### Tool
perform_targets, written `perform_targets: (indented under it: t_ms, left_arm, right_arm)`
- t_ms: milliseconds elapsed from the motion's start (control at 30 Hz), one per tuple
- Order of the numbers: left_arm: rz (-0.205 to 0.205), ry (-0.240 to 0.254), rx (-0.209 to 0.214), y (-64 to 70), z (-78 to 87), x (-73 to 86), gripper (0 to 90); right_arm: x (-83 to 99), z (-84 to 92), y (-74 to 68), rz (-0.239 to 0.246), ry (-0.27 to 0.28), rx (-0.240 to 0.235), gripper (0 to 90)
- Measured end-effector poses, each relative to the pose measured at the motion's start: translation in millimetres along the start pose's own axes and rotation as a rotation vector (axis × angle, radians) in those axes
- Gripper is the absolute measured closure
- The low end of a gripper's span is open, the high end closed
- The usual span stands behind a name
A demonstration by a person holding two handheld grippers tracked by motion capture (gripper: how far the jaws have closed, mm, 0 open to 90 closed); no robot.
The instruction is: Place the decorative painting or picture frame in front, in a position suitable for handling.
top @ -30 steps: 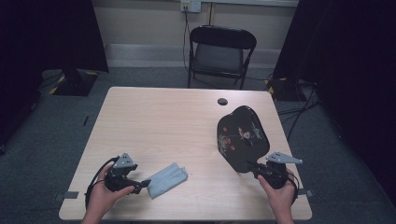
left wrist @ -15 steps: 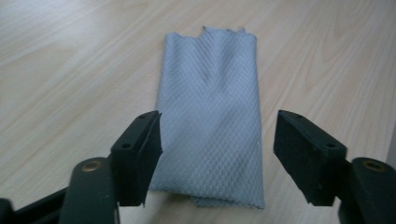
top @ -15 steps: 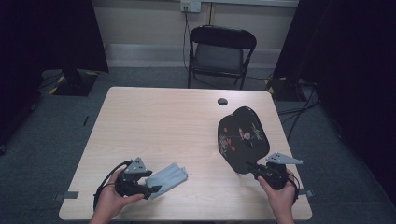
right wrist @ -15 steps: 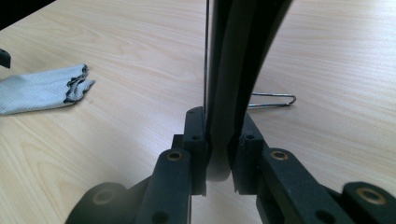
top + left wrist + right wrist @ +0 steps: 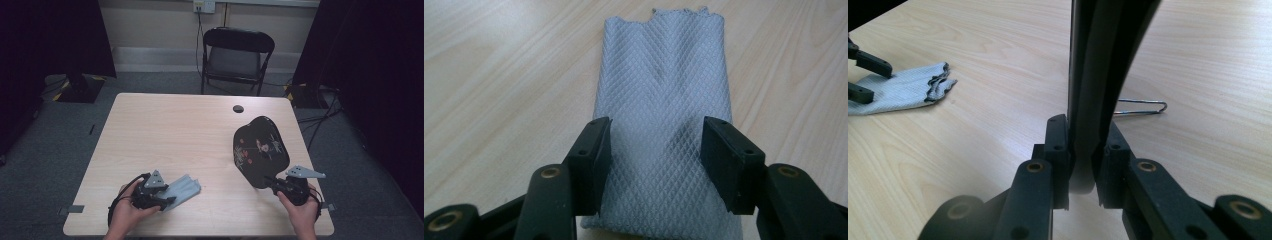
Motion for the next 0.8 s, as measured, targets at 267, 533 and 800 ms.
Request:
perform_targets:
  t_ms: [267, 533, 800]
  left_arm:
    - [0.016, -0.034, 0.01, 4.3, 0.5, -1.7, 57.4]
    - [0.077, -0.037, 0.039, 8.6, 0.8, -1.8, 76.3]
    - [0.135, -0.056, 0.016, 10.0, 0.2, -4.5, 79.3]
  right_arm:
    - [0.7, 1.8, -1.1, 0.002, -0.009, -0.013, 79.0]
    - [1.2, 3.3, -2.8, 0.005, -0.018, -0.026, 79.0]
    - [2.5, 4.3, -3.0, 0.006, -0.021, -0.037, 79.0]
Point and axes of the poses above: each handheld gripper's, and its own axes: z roughly backward along the jaws, x roughly out of its underside, y roughly to its right, the point moved 4 cm from there along -z, roughly forward along the jaws, and after that the axes turned 10 degrees about y, right-handed, at the moved point
